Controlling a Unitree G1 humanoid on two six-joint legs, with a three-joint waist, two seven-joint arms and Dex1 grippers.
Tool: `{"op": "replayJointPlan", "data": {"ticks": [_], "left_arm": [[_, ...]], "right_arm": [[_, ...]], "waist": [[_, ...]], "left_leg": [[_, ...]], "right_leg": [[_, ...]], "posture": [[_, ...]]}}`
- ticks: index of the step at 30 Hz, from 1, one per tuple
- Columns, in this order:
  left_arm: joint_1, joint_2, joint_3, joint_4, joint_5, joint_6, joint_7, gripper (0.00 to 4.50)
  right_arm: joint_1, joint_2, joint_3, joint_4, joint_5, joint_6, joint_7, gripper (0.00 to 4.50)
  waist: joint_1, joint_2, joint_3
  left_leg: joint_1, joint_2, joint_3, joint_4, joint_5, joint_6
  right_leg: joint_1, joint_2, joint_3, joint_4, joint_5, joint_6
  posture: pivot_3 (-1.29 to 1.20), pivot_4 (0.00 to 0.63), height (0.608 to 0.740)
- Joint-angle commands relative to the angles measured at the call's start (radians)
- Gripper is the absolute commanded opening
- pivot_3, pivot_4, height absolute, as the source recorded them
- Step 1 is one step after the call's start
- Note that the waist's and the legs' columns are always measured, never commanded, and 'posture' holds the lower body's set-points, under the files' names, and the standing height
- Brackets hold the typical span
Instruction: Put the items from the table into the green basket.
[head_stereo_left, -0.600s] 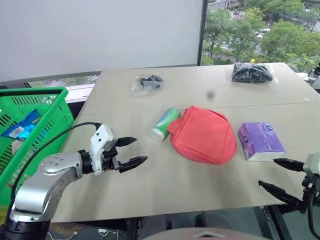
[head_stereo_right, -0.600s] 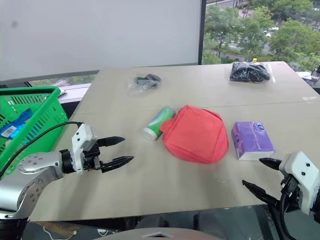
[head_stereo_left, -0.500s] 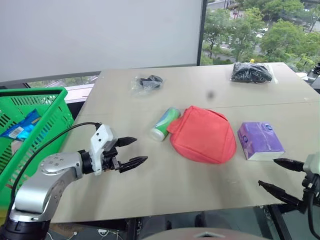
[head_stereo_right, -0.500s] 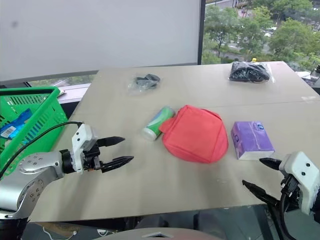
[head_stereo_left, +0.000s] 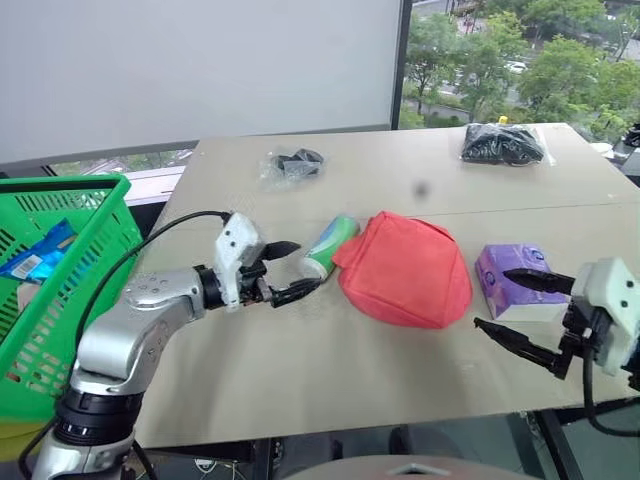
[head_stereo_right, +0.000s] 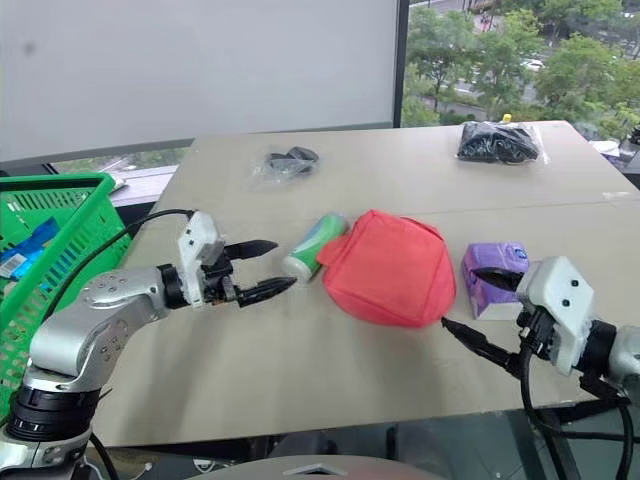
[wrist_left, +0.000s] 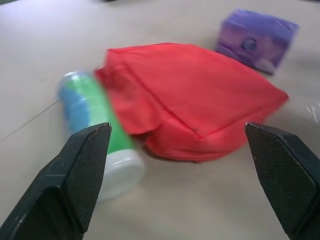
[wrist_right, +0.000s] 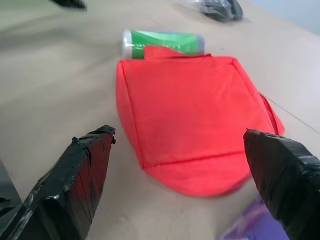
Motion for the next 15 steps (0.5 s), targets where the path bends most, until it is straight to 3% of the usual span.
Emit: {"op": "replayJointPlan", "data": {"ticks": [1, 7, 15], "left_arm": [[-0.003, 0.027, -0.043, -0.038, 0.027, -0.065, -0.070, 4.41], [0.027, 0.050, -0.106, -0.025, 0.123, -0.222, -0.142, 4.41], [-0.195, -0.044, -0.327, 0.131, 0.321, -0.396, -0.208, 4.41]], "right_arm": [[-0.021, -0.033, 0.067, 0.008, -0.073, -0.058, 0.007, 4.50], [-0.092, -0.042, 0.204, 0.024, -0.115, -0.056, -0.021, 4.50], [-0.076, -0.058, 0.187, 0.019, -0.119, -0.095, 0.030, 4.50]], "waist": [[0.000, 0.000, 0.000], [-0.002, 0.001, 0.001], [0.026, -0.001, 0.001]], "left_leg": [[0.000, 0.000, 0.000, 0.000, 0.000, 0.000], [0.001, 0.001, 0.002, 0.000, 0.000, 0.000], [-0.001, -0.001, 0.000, 0.001, 0.000, 0.001]], "right_leg": [[0.000, 0.001, 0.000, 0.000, 0.000, 0.000], [0.000, 0.002, 0.001, 0.000, 0.000, 0.000], [0.000, 0.001, 0.000, 0.000, 0.000, 0.000]], "posture": [[-0.07, 0.000, 0.740], [-0.04, 0.000, 0.740], [-0.06, 0.000, 0.740]]}}
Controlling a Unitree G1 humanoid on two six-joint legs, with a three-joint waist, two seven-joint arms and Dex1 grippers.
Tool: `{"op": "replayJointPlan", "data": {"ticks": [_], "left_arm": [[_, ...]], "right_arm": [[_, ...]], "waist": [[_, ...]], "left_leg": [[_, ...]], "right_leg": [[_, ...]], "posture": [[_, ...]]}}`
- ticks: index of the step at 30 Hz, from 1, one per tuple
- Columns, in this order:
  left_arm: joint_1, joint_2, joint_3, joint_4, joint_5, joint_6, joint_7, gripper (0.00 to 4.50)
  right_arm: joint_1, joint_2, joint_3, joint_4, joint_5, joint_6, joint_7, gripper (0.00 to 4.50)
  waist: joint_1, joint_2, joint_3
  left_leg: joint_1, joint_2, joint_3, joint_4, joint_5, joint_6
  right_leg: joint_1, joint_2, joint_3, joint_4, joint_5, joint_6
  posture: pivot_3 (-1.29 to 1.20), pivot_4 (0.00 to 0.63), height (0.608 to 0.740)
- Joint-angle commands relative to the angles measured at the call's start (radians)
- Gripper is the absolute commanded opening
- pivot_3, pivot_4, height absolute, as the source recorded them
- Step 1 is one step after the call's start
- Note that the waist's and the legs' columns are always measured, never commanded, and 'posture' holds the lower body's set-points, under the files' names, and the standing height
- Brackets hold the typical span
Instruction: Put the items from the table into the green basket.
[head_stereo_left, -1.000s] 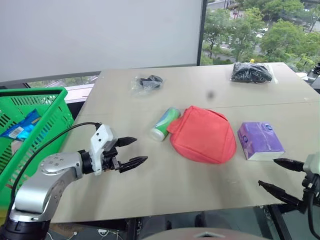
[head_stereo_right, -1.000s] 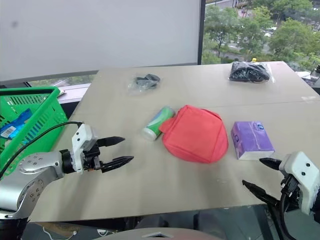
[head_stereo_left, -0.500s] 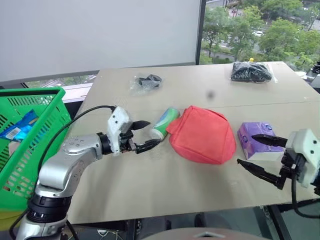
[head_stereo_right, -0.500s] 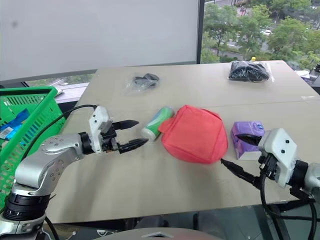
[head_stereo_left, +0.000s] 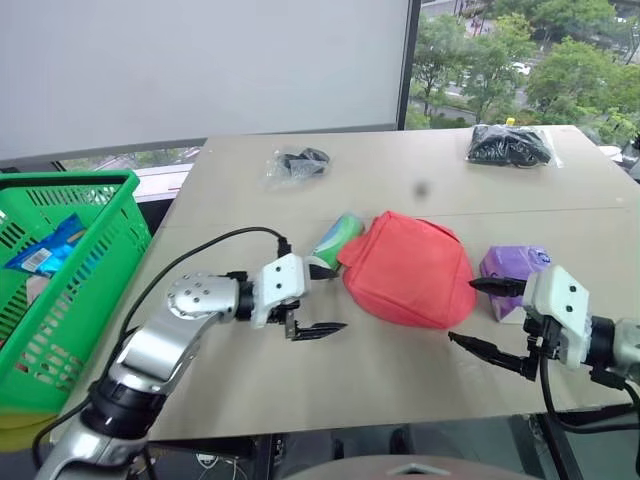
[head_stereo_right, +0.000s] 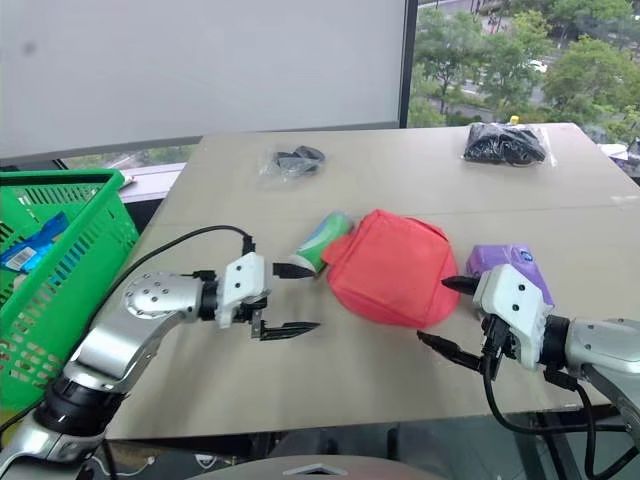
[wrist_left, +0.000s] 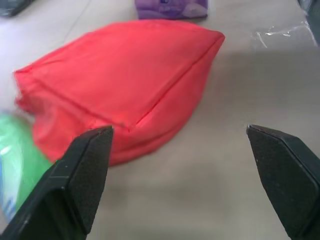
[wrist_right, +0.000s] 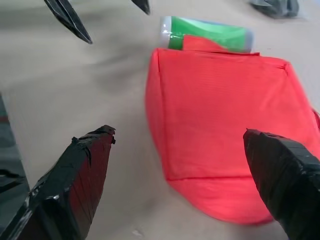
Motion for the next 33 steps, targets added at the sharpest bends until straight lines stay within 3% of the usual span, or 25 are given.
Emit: {"op": "replayJointPlan", "data": {"ticks": [1, 11, 15, 22, 27, 33], "left_arm": [[-0.126, -0.045, -0.095, 0.095, 0.108, -0.102, -0.037, 4.41], [-0.410, -0.186, -0.357, 0.519, 0.472, -0.340, -0.016, 4.41], [-0.430, -0.218, -0.386, 0.618, 0.499, -0.428, -0.060, 3.22], [-0.378, -0.221, -0.312, 0.536, 0.386, -0.406, -0.145, 0.03], [-0.370, -0.256, -0.177, 0.461, 0.284, -0.363, -0.061, 0.03], [-0.479, -0.309, 0.076, 0.443, 0.213, -0.206, 0.200, 0.03]], "right_arm": [[0.004, -0.016, -0.056, -0.023, 0.006, -0.022, 0.018, 4.50], [0.041, -0.003, -0.108, -0.075, 0.030, 0.016, -0.026, 4.50], [0.065, 0.013, -0.113, -0.115, 0.034, 0.030, -0.061, 4.50], [0.092, 0.027, -0.111, -0.131, 0.029, 0.026, -0.084, 4.50], [0.053, 0.036, -0.102, -0.126, 0.048, 0.022, -0.104, 4.50], [-0.040, 0.067, -0.109, -0.137, 0.147, -0.018, -0.100, 4.50]], "waist": [[0.003, 0.000, 0.000], [-0.022, 0.000, 0.000], [-0.035, 0.000, -0.001], [-0.053, 0.000, -0.001], [-0.052, 0.000, -0.001], [-0.050, -0.001, 0.000]], "left_leg": [[0.000, 0.000, 0.000, 0.000, 0.000, 0.000], [0.000, 0.000, 0.001, 0.000, 0.000, 0.001], [0.000, 0.000, 0.002, 0.001, -0.001, 0.001], [0.000, 0.001, 0.002, 0.001, -0.001, 0.001], [0.001, 0.001, 0.002, 0.002, -0.001, 0.001], [0.000, 0.001, 0.001, 0.002, -0.001, 0.001]], "right_leg": [[0.000, 0.001, 0.000, 0.000, 0.000, 0.000], [0.000, 0.007, 0.001, 0.001, 0.000, 0.000], [0.000, 0.007, 0.003, 0.001, 0.000, 0.000], [0.000, 0.005, 0.003, 0.002, 0.000, 0.000], [0.000, 0.002, 0.003, 0.002, 0.000, 0.001], [0.000, 0.002, 0.002, 0.002, 0.000, 0.000]], "posture": [[-0.06, 0.000, 0.740], [-0.14, 0.000, 0.740], [-0.17, 0.000, 0.740], [-0.17, 0.000, 0.740], [-0.15, 0.000, 0.740], [-0.12, 0.000, 0.740]]}}
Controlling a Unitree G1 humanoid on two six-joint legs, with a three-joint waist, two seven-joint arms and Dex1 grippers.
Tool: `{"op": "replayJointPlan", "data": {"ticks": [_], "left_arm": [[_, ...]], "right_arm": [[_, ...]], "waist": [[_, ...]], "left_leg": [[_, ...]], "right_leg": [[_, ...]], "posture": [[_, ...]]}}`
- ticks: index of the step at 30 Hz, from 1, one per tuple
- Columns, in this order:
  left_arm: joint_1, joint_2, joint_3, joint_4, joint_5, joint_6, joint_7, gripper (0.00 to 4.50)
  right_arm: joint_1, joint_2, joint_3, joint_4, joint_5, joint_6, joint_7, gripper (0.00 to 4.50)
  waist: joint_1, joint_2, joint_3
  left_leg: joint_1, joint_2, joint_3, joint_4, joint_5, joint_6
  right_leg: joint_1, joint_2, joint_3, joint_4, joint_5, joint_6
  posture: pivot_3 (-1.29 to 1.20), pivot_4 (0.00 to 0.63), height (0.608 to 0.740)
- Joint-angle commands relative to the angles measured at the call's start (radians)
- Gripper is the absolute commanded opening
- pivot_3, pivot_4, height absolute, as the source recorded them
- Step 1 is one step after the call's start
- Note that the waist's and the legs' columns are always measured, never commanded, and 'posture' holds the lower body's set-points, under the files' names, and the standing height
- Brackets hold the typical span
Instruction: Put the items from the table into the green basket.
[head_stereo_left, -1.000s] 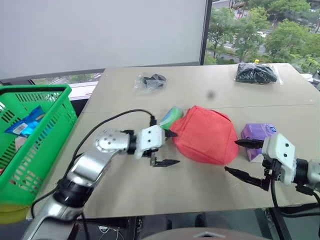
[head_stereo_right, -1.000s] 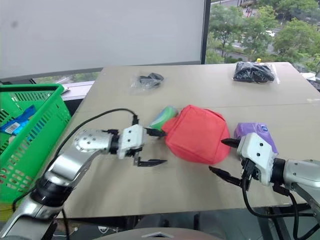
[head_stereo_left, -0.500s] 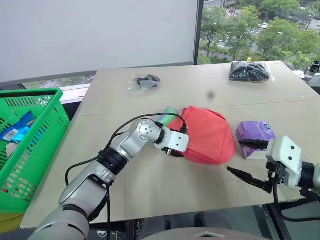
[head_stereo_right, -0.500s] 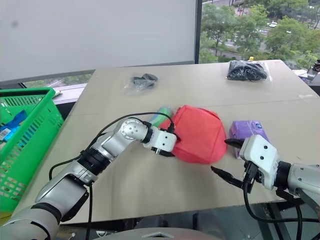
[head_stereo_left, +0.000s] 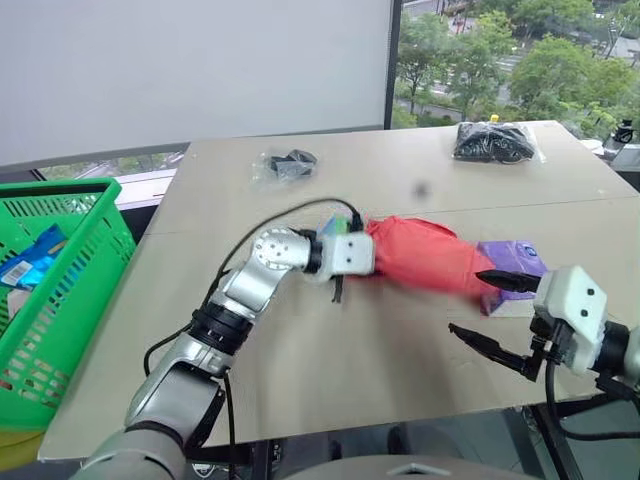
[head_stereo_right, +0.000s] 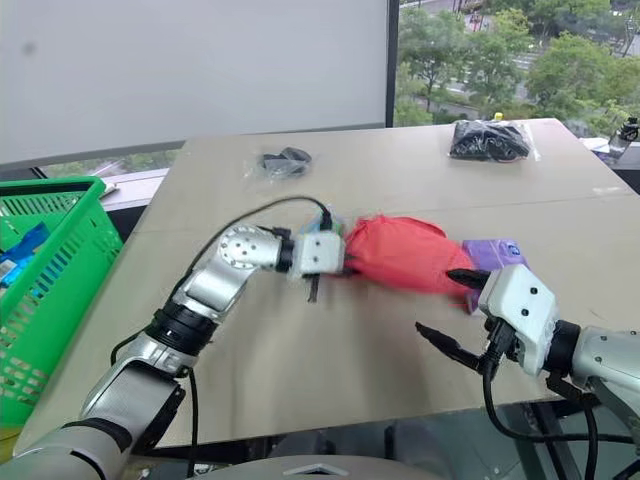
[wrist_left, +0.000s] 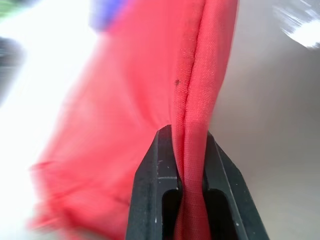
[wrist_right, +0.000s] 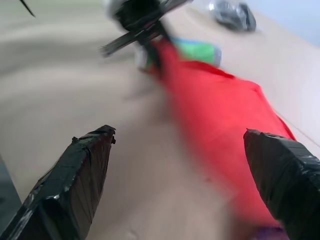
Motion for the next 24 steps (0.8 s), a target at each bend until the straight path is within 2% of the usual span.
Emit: {"op": "replayJointPlan", "data": {"ticks": [1, 4, 7, 12, 14, 19, 22, 24], "left_arm": [[-0.131, -0.011, 0.182, 0.022, -0.033, 0.049, 0.194, 0.03], [-0.233, 0.009, 0.258, 0.128, -0.017, 0.036, 0.310, 0.03], [-0.336, 0.084, 0.290, 0.290, 0.044, -0.029, 0.388, 0.03], [-0.466, 0.245, 0.238, 0.640, 0.195, -0.185, 0.489, 0.03], [-0.491, 0.281, 0.196, 0.763, 0.257, -0.219, 0.516, 0.03], [-0.479, 0.284, 0.109, 0.998, 0.364, -0.284, 0.564, 0.03], [-0.450, 0.267, 0.101, 1.078, 0.369, -0.296, 0.566, 0.03], [-0.434, 0.260, 0.111, 1.099, 0.357, -0.297, 0.550, 0.77]], "right_arm": [[-0.071, 0.019, -0.016, -0.031, 0.064, -0.053, -0.001, 4.50], [-0.113, 0.020, 0.003, -0.018, 0.083, -0.058, -0.004, 4.50], [-0.140, 0.008, 0.028, 0.010, 0.072, -0.057, -0.003, 4.50], [-0.195, 0.009, 0.080, 0.040, 0.053, -0.063, -0.013, 4.50], [-0.207, 0.012, 0.099, 0.045, 0.043, -0.063, -0.019, 4.50], [-0.215, 0.023, 0.140, 0.050, 0.018, -0.064, -0.035, 4.50], [-0.217, 0.024, 0.151, 0.049, 0.019, -0.060, -0.042, 4.50], [-0.217, 0.023, 0.149, 0.047, 0.017, -0.061, -0.045, 4.50]], "waist": [[0.000, -0.002, 0.001], [0.000, -0.003, 0.002], [0.001, -0.003, 0.002], [0.002, -0.004, 0.002], [0.007, -0.004, 0.002], [0.034, -0.006, 0.002], [0.036, -0.007, 0.002], [0.034, -0.010, 0.002]], "left_leg": [[0.000, 0.000, 0.000, 0.000, 0.000, 0.000], [0.000, 0.000, 0.000, 0.000, 0.000, 0.000], [0.001, 0.000, 0.000, -0.001, 0.000, 0.000], [0.000, -0.001, 0.000, -0.001, 0.000, -0.001], [-0.001, -0.001, -0.001, -0.002, 0.000, -0.001], [-0.002, -0.003, -0.003, -0.001, 0.001, -0.001], [-0.004, -0.004, -0.004, -0.001, 0.001, -0.003], [-0.007, -0.004, -0.006, 0.000, 0.003, -0.005]], "right_leg": [[0.000, 0.000, 0.000, 0.000, 0.000, 0.000], [0.000, 0.000, -0.001, 0.001, 0.000, 0.000], [0.000, 0.000, 0.000, 0.001, 0.000, 0.000], [-0.003, -0.001, -0.001, 0.001, 0.000, 0.000], [-0.003, -0.002, -0.002, 0.001, 0.000, 0.000], [-0.003, -0.004, -0.005, 0.001, 0.000, 0.000], [-0.004, -0.005, -0.006, 0.001, 0.000, 0.000], [-0.006, -0.006, -0.006, 0.001, 0.000, 0.000]], "posture": [[-0.10, 0.000, 0.740], [-0.10, 0.000, 0.740], [-0.08, 0.000, 0.740], [-0.06, 0.000, 0.740], [-0.06, 0.000, 0.740], [-0.06, 0.000, 0.740], [-0.08, 0.000, 0.740], [-0.09, 0.000, 0.740]]}}
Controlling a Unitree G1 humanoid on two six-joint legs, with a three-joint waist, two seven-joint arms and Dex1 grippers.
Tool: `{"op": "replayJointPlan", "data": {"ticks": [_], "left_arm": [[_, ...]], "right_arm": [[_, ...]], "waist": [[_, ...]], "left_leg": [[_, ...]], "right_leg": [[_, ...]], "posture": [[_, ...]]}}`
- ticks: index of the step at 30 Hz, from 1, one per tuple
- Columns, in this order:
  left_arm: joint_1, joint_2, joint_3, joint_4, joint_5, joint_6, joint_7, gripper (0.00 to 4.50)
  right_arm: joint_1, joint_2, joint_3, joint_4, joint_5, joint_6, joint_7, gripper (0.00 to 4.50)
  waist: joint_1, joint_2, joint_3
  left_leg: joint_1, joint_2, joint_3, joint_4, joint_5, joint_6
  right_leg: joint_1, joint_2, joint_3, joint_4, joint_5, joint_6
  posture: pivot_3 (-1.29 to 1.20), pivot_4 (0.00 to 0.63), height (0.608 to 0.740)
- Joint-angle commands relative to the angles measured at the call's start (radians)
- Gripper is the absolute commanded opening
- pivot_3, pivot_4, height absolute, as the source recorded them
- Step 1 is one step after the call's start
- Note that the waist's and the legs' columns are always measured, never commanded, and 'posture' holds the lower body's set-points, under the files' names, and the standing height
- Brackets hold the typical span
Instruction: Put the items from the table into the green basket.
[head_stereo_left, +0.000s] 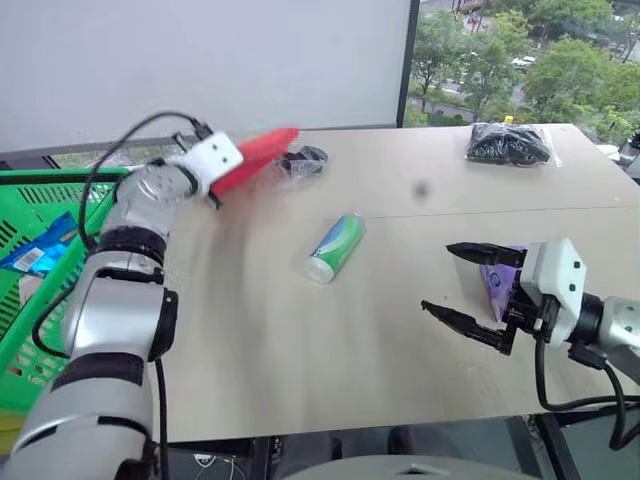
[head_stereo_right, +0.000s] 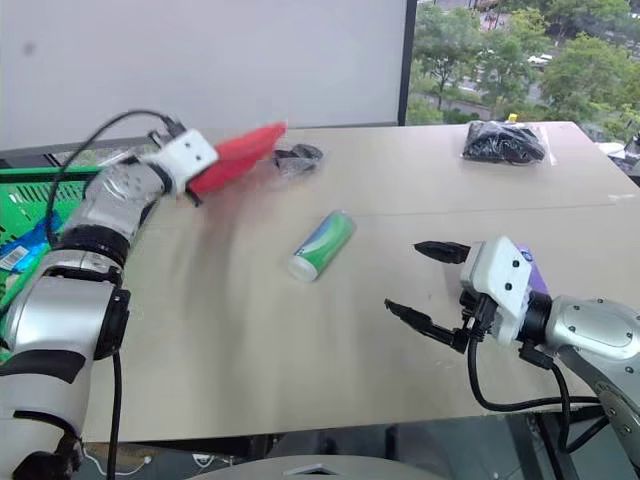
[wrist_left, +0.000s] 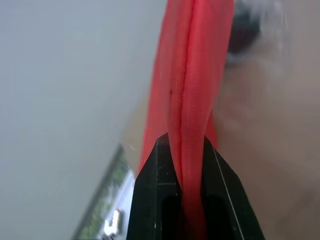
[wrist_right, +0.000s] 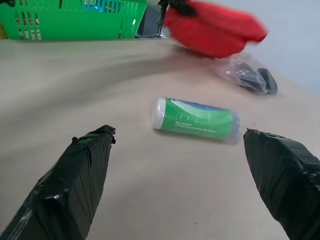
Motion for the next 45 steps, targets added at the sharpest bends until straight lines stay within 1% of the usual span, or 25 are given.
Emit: {"op": "replayJointPlan", "data": {"ticks": [1, 3, 4, 5, 6, 7, 8, 9, 11, 15, 18, 19, 20, 22, 25, 27, 29, 30, 34, 37, 40, 41, 42, 43, 45], "left_arm": [[-0.005, 0.001, 0.024, 0.005, -0.021, -0.035, -0.002, 1.02], [0.009, 0.005, 0.041, -0.011, -0.039, -0.067, -0.013, 1.91], [0.014, 0.008, 0.048, -0.019, -0.047, -0.078, -0.020, 2.47], [0.026, 0.013, 0.059, -0.031, -0.063, -0.087, -0.044, 2.93], [0.039, 0.018, 0.068, -0.042, -0.078, -0.096, -0.075, 3.47], [0.061, 0.026, 0.077, -0.062, -0.096, -0.109, -0.118, 3.88], [0.092, 0.033, 0.117, -0.098, -0.154, -0.084, -0.188, 4.28], [0.114, 0.037, 0.145, -0.127, -0.196, -0.061, -0.235, 4.28], [0.169, 0.034, 0.226, -0.244, -0.320, 0.043, -0.340, 4.28], [0.290, 0.012, 0.285, -0.562, -0.468, 0.271, -0.438, 4.28], [0.395, -0.021, 0.232, -0.911, -0.614, 0.663, -0.509, 4.28], [0.419, -0.023, 0.198, -1.007, -0.649, 0.804, -0.524, 4.28], [0.423, -0.038, 0.178, -1.067, -0.671, 0.925, -0.503, 4.28], [0.390, -0.086, 0.144, -1.122, -0.670, 1.125, -0.415, 4.28], [0.336, -0.127, 0.088, -1.150, -0.665, 1.281, -0.363, 4.28], [0.281, -0.148, 0.031, -1.112, -0.647, 1.377, -0.336, 4.28], [0.252, -0.165, -0.017, -1.066, -0.620, 1.370, -0.324, 4.28], [0.244, -0.166, -0.062, -1.033, -0.592, 1.360, -0.318, 4.28], [0.241, -0.179, -0.187, -0.885, -0.461, 1.240, -0.266, 4.28], [0.254, -0.188, -0.219, -0.844, -0.407, 1.168, -0.260, 4.28], [0.285, -0.198, -0.218, -0.847, -0.398, 1.122, -0.282, 3.51], [0.296, -0.196, -0.218, -0.861, -0.396, 1.109, -0.294, 3.07], [0.307, -0.195, -0.206, -0.875, -0.401, 1.097, -0.302, 2.77], [0.318, -0.197, -0.181, -0.896, -0.417, 1.093, -0.312, 2.50], [0.334, -0.200, -0.111, -0.942, -0.461, 1.088, -0.327, 2.16]], "right_arm": [[-0.016, -0.001, -0.017, -0.017, -0.001, -0.014, -0.016, 4.50], [-0.012, 0.003, -0.027, -0.021, -0.002, -0.016, -0.028, 4.50], [-0.012, 0.005, -0.028, -0.022, -0.003, -0.016, -0.036, 4.50], [-0.012, 0.008, -0.030, -0.025, -0.004, -0.018, -0.042, 4.50], [-0.013, 0.011, -0.031, -0.027, -0.002, -0.019, -0.047, 4.50], [-0.014, 0.017, -0.034, -0.031, 0.001, -0.023, -0.055, 4.50], [-0.018, 0.029, -0.037, -0.035, 0.007, -0.028, -0.067, 4.50], [-0.021, 0.036, -0.038, -0.036, 0.011, -0.031, -0.075, 4.50], [-0.033, 0.060, -0.041, -0.034, 0.041, -0.021, -0.102, 4.50], [-0.054, 0.080, -0.038, -0.027, 0.063, -0.008, -0.136, 4.50], [-0.047, 0.057, -0.041, -0.019, 0.081, 0.015, -0.126, 4.50], [-0.038, 0.038, -0.045, -0.011, 0.094, 0.036, -0.115, 4.50], [-0.024, 0.015, -0.053, -0.003, 0.098, 0.056, -0.100, 4.50], [-0.002, -0.025, -0.081, 0.012, 0.124, 0.089, -0.081, 4.50], [0.003, -0.051, -0.136, 0.023, 0.198, 0.130, -0.093, 4.50], [0.016, -0.067, -0.166, 0.012, 0.197, 0.131, -0.091, 4.50], [0.043, -0.079, -0.185, -0.006, 0.184, 0.127, -0.084, 4.50], [0.062, -0.078, -0.198, -0.019, 0.181, 0.122, -0.084, 4.50], [0.137, -0.065, -0.238, -0.068, 0.176, 0.105, -0.088, 4.50], [0.172, -0.058, -0.249, -0.086, 0.165, 0.094, -0.094, 4.50], [0.196, -0.050, -0.245, -0.093, 0.143, 0.077, -0.097, 4.50], [0.200, -0.048, -0.242, -0.094, 0.138, 0.073, -0.096, 4.50], [0.200, -0.047, -0.238, -0.094, 0.135, 0.070, -0.096, 4.50], [0.198, -0.046, -0.232, -0.092, 0.134, 0.068, -0.096, 4.50], [0.190, -0.048, -0.220, -0.091, 0.128, 0.063, -0.095, 4.50]], "waist": [[-0.003, -0.002, -0.001], [-0.006, -0.003, -0.001], [-0.006, -0.004, -0.001], [-0.007, -0.004, -0.001], [-0.008, -0.004, -0.002], [-0.010, -0.003, -0.002], [-0.013, -0.003, -0.002], [-0.017, -0.003, -0.002], [-0.026, -0.003, -0.002], [-0.031, -0.003, -0.003], [-0.029, -0.003, -0.004], [-0.030, -0.002, -0.005], [-0.030, -0.002, -0.005], [-0.029, -0.002, -0.005], [-0.038, -0.002, -0.005], [-0.041, -0.002, -0.005], [-0.039, 0.000, -0.006], [-0.040, 0.001, -0.007], [-0.053, 0.005, -0.010], [-0.059, 0.007, -0.011], [-0.059, 0.007, -0.011], [-0.060, 0.008, -0.012], [-0.060, 0.009, -0.012], [-0.060, 0.010, -0.013], [-0.060, 0.010, -0.013]], "left_leg": [[-0.001, 0.000, 0.000, 0.000, 0.000, 0.000], [-0.003, 0.000, 0.000, 0.001, 0.000, 0.000], [-0.005, 0.000, 0.000, 0.001, 0.000, 0.000], [-0.007, 0.000, 0.000, 0.001, 0.000, -0.001], [-0.009, 0.000, 0.000, 0.002, 0.000, -0.001], [-0.009, 0.000, 0.000, 0.002, 0.000, -0.001], [-0.009, 0.000, 0.000, 0.002, 0.000, -0.001], [-0.009, 0.000, 0.001, 0.001, 0.000, -0.001], [-0.009, 0.000, 0.001, 0.001, 0.000, -0.001], [-0.011, 0.000, 0.000, 0.002, 0.000, -0.001], [-0.011, -0.001, 0.000, 0.002, 0.000, 0.000], [-0.011, -0.001, 0.000, 0.002, 0.000, 0.000], [-0.011, -0.001, 0.000, 0.002, 0.000, 0.000], [-0.011, -0.002, 0.000, 0.003, 0.000, 0.000], [-0.010, -0.001, 0.000, 0.004, -0.002, 0.004], [-0.008, -0.001, 0.001, 0.003, -0.002, 0.004], [-0.007, -0.001, 0.001, 0.003, -0.002, 0.004], [-0.006, -0.001, 0.001, 0.003, -0.002, 0.004], [-0.003, 0.000, 0.002, 0.003, -0.002, 0.004], [0.007, 0.000, 0.003, 0.000, -0.002, 0.004], [0.007, 0.000, 0.003, 0.001, -0.002, 0.004], [0.007, 0.000, 0.002, 0.001, -0.002, 0.004], [0.007, 0.000, 0.003, 0.001, -0.002, 0.004], [0.007, 0.000, 0.003, 0.001, -0.002, 0.004], [0.007, 0.000, 0.003, 0.000, -0.002, 0.004]], "right_leg": [[0.000, 0.000, 0.000, 0.000, 0.000, 0.000], [-0.004, -0.001, 0.000, 0.001, 0.000, 0.000], [-0.005, -0.001, 0.000, 0.001, 0.000, 0.000], [-0.008, -0.002, 0.000, 0.002, 0.000, 0.000], [-0.009, -0.002, -0.001, 0.002, 0.000, 0.000], [-0.009, -0.003, 0.000, 0.002, 0.000, 0.000], [-0.010, -0.003, 0.000, 0.002, 0.000, 0.000], [-0.010, -0.003, 0.000, 0.002, 0.000, 0.000], [-0.011, -0.003, 0.000, 0.003, 0.000, 0.000], [-0.012, -0.004, -0.001, 0.004, 0.000, 0.000], [-0.012, -0.004, 0.000, 0.004, 0.000, 0.000], [-0.012, -0.005, 0.000, 0.005, 0.000, 0.000], [-0.012, -0.005, 0.000, 0.005, 0.000, 0.000], [-0.011, -0.005, 0.000, 0.004, 0.001, 0.000], [-0.011, -0.003, 0.000, 0.006, 0.001, 0.000], [-0.010, -0.002, 0.001, 0.008, 0.001, 0.000], [-0.009, -0.001, 0.002, 0.008, 0.000, 0.000], [-0.008, -0.001, 0.002, 0.008, 0.000, 0.000], [-0.004, 0.001, 0.004, 0.005, 0.000, 0.000], [0.006, 0.000, 0.004, 0.002, 0.000, 0.001], [0.006, 0.001, 0.004, 0.002, 0.000, 0.001], [0.006, 0.001, 0.004, 0.002, 0.000, 0.001], [0.006, 0.001, 0.004, 0.002, 0.000, 0.001], [0.006, 0.001, 0.005, 0.002, 0.000, 0.001], [0.006, 0.001, 0.005, 0.002, 0.000, 0.001]], "posture": [[-0.09, 0.000, 0.740], [-0.09, 0.000, 0.740], [-0.10, 0.000, 0.740], [-0.10, 0.000, 0.740], [-0.10, 0.000, 0.740], [-0.10, 0.000, 0.740], [-0.10, 0.000, 0.740], [-0.10, 0.000, 0.740], [-0.09, 0.000, 0.740], [-0.08, 0.000, 0.740], [-0.08, 0.000, 0.740], [-0.09, 0.000, 0.740], [-0.09, 0.000, 0.740], [-0.10, 0.000, 0.740], [-0.13, 0.000, 0.740], [-0.15, 0.000, 0.740], [-0.16, 0.000, 0.740], [-0.18, 0.000, 0.740], [-0.21, 0.000, 0.740], [-0.22, 0.000, 0.740], [-0.23, 0.000, 0.740], [-0.23, 0.000, 0.740], [-0.23, 0.000, 0.740], [-0.23, 0.000, 0.740], [-0.21, 0.000, 0.740]]}}
